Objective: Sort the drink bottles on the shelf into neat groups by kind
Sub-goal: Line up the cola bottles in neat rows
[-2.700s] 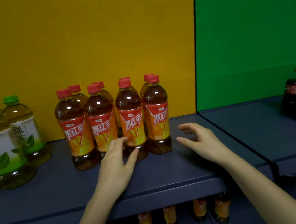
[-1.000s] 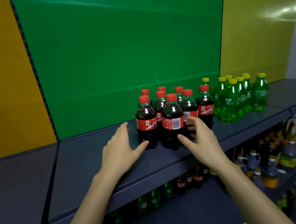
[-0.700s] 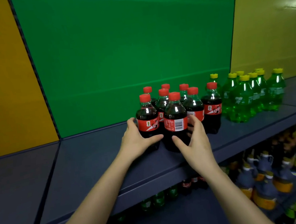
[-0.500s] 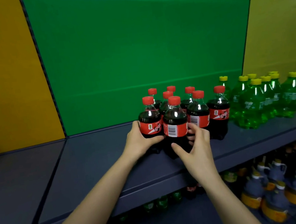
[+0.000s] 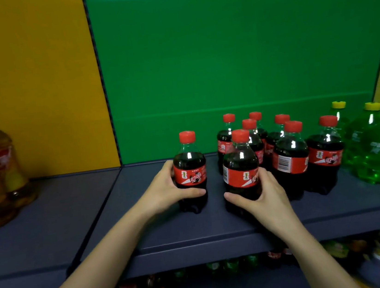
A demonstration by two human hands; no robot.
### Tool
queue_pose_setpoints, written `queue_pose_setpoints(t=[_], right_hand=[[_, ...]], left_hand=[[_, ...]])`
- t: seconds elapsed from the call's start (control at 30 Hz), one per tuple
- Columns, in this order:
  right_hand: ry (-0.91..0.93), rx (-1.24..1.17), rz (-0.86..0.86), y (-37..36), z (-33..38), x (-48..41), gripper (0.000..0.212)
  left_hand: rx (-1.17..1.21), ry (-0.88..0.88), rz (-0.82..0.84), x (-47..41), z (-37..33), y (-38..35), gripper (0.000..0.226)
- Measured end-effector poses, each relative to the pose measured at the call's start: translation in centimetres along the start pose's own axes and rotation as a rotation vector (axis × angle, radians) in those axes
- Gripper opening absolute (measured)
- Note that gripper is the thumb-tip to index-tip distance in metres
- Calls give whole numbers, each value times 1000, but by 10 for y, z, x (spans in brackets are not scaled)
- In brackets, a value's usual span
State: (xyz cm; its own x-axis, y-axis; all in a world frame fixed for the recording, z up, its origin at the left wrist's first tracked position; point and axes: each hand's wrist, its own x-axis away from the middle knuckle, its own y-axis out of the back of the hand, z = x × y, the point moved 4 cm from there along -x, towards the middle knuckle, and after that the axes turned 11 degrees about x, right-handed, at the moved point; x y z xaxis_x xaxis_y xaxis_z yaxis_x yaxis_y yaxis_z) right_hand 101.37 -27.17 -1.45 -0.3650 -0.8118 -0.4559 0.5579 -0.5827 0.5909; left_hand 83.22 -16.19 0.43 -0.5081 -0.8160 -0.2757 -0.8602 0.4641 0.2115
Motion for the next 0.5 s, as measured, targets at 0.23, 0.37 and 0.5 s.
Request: queue_pose_setpoints(t=[0.23,0.37,0.5], right_hand=[[77,-137,132,-39,36,-26,67],[67,-155,144,-68,55,-58,69],[22,-159,114,-96,63,-85,71]], left_hand=[[23,-42,-134,11,4,46,67],[11,-45,-183,0,8,74,65],[15,-36,-215,-17,18,91,63]])
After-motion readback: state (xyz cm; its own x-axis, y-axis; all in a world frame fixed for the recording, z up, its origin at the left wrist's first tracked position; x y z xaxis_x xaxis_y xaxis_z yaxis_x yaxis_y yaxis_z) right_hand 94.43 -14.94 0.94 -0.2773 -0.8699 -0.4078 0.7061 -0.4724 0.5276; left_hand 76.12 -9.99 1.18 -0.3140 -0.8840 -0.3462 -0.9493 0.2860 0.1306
